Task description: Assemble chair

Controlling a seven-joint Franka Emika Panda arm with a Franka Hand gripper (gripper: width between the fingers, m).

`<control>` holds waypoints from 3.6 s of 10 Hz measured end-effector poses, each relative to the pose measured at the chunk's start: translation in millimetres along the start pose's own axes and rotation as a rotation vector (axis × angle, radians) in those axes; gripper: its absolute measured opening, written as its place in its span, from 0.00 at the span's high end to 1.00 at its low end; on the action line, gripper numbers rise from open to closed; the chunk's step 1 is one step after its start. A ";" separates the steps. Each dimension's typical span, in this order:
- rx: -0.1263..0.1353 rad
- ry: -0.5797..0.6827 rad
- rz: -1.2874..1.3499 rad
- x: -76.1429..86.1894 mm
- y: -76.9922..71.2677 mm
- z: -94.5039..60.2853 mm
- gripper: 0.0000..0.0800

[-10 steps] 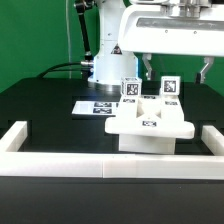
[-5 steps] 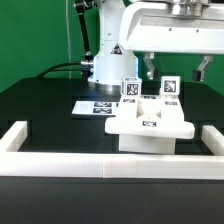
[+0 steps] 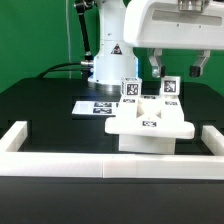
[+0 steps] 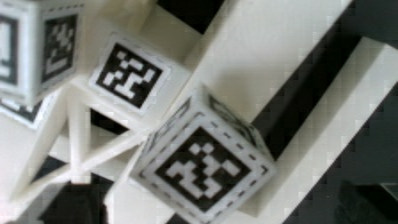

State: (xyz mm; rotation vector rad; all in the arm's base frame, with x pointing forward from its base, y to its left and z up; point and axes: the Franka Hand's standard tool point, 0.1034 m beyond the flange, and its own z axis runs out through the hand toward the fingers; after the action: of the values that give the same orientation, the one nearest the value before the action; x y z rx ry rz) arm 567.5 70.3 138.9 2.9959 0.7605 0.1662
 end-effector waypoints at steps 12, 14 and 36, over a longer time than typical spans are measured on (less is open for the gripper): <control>0.038 -0.074 -0.532 -11.5 8.8 11.0 0.19; 0.038 -0.075 -0.533 -10.2 5.2 11.4 0.19; -0.002 -0.072 0.335 -15.4 16.0 13.0 0.64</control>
Offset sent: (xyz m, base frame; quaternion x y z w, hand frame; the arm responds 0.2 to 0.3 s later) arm 0.0000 0.0000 0.0000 0.0000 0.0000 -0.1197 0.9928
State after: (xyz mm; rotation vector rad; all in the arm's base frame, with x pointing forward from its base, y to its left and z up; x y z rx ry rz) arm 563.1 48.6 125.7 3.0835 0.2472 0.0692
